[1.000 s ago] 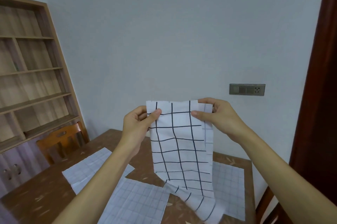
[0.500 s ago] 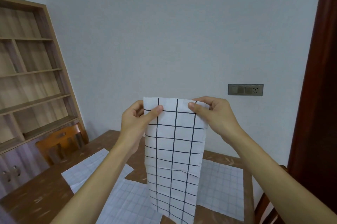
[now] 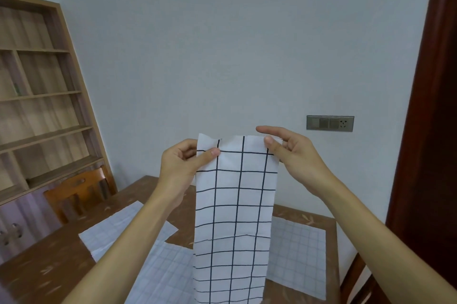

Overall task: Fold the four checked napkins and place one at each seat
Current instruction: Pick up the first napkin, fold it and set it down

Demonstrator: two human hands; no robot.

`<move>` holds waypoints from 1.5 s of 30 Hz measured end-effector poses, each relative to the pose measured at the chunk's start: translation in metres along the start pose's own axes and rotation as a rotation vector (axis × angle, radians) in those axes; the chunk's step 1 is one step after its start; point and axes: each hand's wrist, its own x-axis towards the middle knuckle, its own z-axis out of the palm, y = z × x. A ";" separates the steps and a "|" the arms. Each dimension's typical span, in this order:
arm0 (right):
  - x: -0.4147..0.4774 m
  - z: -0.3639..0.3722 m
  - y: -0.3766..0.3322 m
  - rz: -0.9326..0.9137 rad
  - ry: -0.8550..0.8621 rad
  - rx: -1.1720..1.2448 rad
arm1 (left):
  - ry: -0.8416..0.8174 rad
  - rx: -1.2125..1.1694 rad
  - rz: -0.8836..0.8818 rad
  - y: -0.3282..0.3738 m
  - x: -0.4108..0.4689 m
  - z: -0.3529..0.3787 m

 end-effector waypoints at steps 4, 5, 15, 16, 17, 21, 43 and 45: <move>-0.005 -0.003 0.005 0.135 -0.120 0.138 | -0.014 -0.017 0.015 0.002 0.000 -0.001; -0.008 -0.003 0.006 0.181 -0.183 0.140 | -0.016 -0.021 0.014 0.003 0.001 -0.002; -0.023 0.011 0.025 0.249 -0.255 0.088 | -0.151 0.050 -0.215 -0.001 -0.005 -0.013; -0.022 0.011 0.024 0.239 -0.230 0.101 | -0.220 0.090 -0.287 -0.008 -0.010 -0.017; -0.020 0.009 0.025 0.238 -0.209 0.114 | -0.292 0.133 -0.339 -0.016 -0.016 -0.019; -0.017 0.006 0.031 0.261 -0.127 0.175 | -0.386 0.208 -0.336 -0.045 -0.035 -0.021; -0.048 0.025 0.055 0.250 -0.184 0.039 | -0.018 -0.064 -0.188 -0.062 -0.042 -0.020; -0.046 0.028 0.058 0.223 -0.135 -0.045 | -0.011 -0.059 -0.225 -0.060 -0.042 -0.020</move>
